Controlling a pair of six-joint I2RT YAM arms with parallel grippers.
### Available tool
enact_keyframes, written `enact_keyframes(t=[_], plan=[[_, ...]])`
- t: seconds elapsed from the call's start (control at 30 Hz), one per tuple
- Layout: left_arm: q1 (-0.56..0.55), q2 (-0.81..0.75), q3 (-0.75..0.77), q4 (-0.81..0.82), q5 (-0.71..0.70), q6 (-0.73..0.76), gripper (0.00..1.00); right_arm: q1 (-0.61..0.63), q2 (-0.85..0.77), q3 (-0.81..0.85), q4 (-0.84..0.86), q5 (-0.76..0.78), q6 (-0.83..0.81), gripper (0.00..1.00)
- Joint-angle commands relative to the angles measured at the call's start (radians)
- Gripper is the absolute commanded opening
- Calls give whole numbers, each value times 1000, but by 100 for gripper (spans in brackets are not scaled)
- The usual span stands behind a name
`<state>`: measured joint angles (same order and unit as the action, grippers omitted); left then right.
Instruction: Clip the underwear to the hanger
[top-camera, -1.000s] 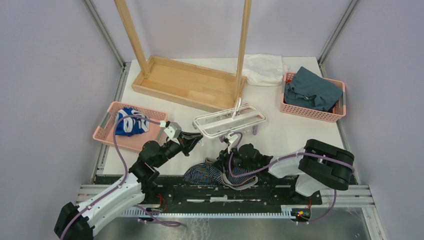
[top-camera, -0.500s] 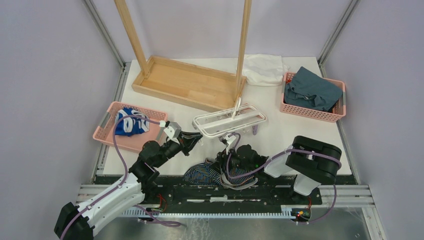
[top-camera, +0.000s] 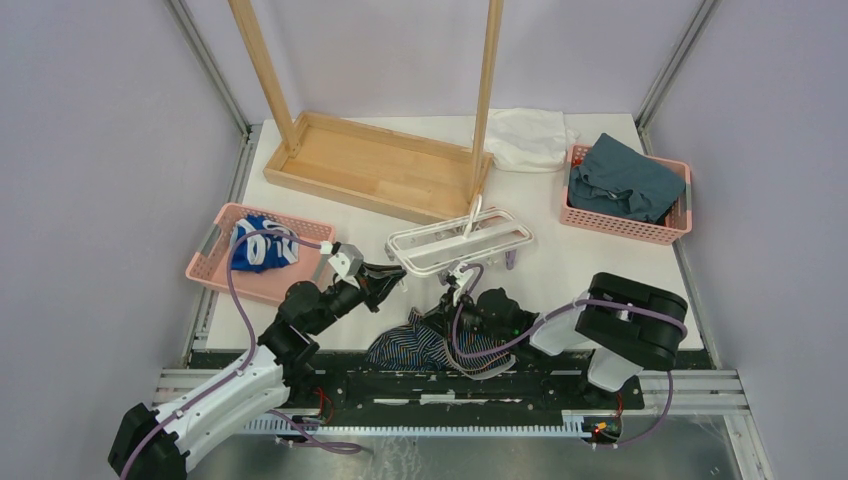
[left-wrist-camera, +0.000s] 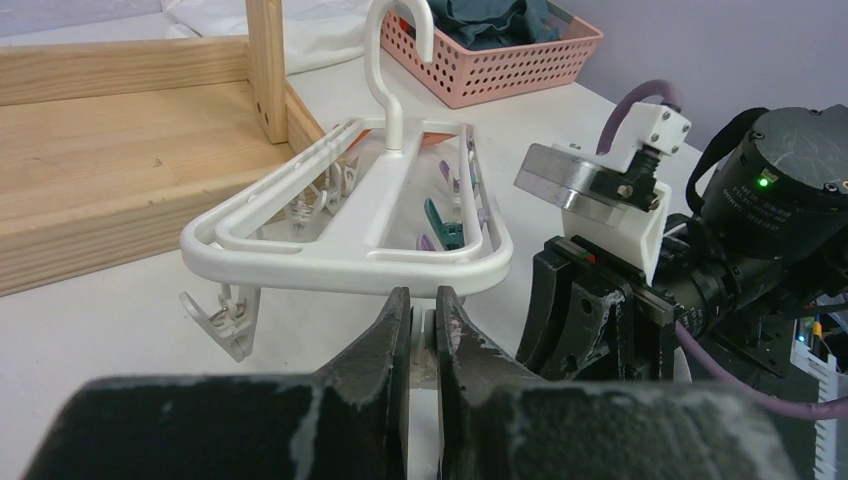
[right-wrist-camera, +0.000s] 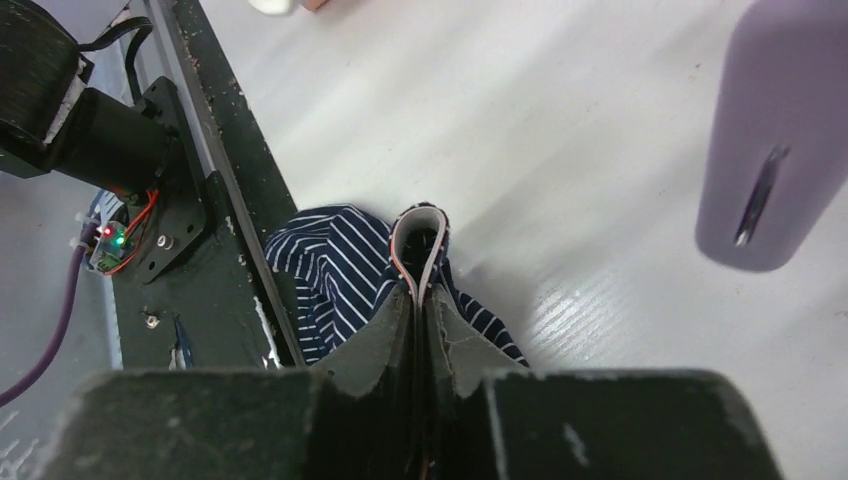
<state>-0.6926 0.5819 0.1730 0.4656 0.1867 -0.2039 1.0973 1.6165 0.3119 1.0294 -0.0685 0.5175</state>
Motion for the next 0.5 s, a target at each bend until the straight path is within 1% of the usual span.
enact_keyframes(t=[0.0,0.13,0.3,0.47], plan=[[-2,-1,49,90,9,-15,3,-2,-70,8,1,-14,-51,12],[-2,-6,42,102,17,-26,3,-3,-134,15,-73,-52,-133,1],[-2,-5,30,146,71,-52,3,-3,-258,64,-247,-137,-276,0],[-2,13,33,189,165,-74,3,-2,-338,153,-443,-236,-420,0]])
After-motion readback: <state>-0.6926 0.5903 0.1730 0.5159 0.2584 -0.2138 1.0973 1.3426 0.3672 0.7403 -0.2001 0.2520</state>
